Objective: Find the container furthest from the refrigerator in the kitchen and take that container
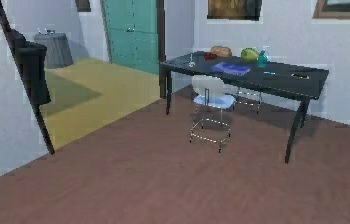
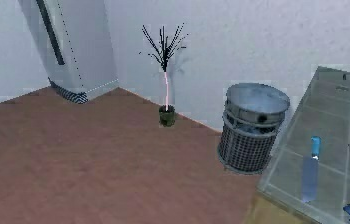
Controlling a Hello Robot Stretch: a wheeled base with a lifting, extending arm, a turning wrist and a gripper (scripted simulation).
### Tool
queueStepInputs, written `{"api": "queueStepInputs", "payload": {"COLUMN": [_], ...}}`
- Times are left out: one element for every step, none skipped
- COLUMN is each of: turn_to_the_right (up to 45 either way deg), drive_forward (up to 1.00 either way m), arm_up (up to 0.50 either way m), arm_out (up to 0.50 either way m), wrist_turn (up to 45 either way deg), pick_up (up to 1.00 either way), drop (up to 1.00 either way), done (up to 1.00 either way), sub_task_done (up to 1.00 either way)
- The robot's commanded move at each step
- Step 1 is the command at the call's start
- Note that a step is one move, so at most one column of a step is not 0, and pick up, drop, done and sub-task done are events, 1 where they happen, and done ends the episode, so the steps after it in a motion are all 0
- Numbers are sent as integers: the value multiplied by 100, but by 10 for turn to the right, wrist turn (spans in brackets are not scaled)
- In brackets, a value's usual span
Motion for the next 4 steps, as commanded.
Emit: {"api": "queueStepInputs", "payload": {"turn_to_the_right": [-450,-60,0,450], "drive_forward": [0,0,5,0], "arm_up": [0,0,0,0], "arm_out": [0,0,0,0], "wrist_turn": [0,0,0,0], "pick_up": [0,0,0,0], "drop": [0,0,0,0], "done": [0,0,0,0], "sub_task_done": [0,0,0,0]}}
